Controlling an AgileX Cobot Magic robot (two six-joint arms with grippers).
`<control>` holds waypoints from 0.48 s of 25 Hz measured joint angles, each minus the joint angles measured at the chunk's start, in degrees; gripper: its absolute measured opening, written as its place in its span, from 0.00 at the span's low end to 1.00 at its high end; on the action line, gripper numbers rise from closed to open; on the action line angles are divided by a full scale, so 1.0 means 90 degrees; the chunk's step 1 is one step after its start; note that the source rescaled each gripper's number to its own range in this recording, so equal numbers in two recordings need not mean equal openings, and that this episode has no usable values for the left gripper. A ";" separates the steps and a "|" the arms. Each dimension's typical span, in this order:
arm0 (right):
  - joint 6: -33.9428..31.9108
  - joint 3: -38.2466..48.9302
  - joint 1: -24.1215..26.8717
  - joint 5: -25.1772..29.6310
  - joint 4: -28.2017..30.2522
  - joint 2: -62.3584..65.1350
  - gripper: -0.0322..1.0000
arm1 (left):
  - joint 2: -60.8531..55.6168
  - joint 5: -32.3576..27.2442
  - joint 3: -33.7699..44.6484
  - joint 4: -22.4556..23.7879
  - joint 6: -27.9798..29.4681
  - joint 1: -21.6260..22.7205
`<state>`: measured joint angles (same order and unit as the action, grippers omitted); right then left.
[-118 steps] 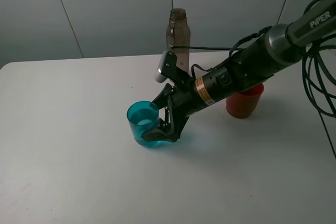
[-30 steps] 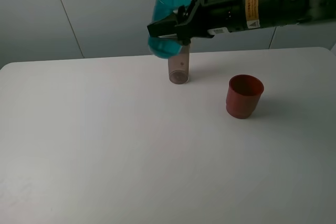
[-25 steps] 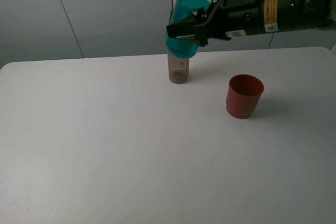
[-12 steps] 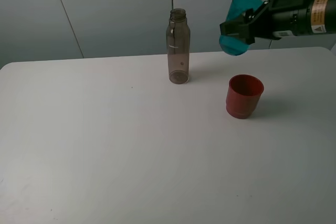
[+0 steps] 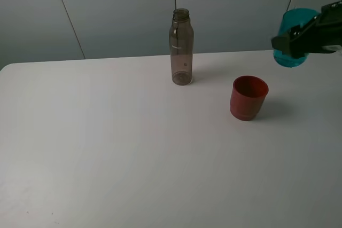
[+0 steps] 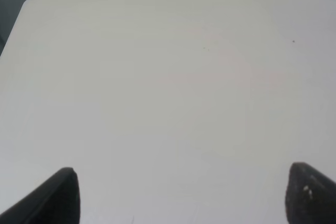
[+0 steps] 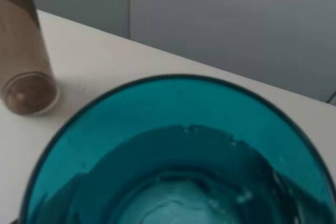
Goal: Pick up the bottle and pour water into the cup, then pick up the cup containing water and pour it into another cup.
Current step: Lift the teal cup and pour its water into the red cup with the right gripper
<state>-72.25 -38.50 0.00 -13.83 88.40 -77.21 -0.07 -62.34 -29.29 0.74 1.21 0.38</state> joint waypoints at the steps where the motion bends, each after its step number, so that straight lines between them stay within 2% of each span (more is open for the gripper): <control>1: 0.0000 0.0000 0.0005 0.0120 0.0098 0.0011 0.12 | 0.0000 0.0000 0.0000 0.0000 0.0000 0.0000; 12: -0.0011 0.0000 0.0004 0.0687 0.1082 0.0039 0.12 | 0.0000 0.0000 0.0000 0.0000 0.0000 0.0000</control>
<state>-72.35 -38.50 0.03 -7.65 98.13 -76.86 -0.07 -62.34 -29.29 0.74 1.21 0.38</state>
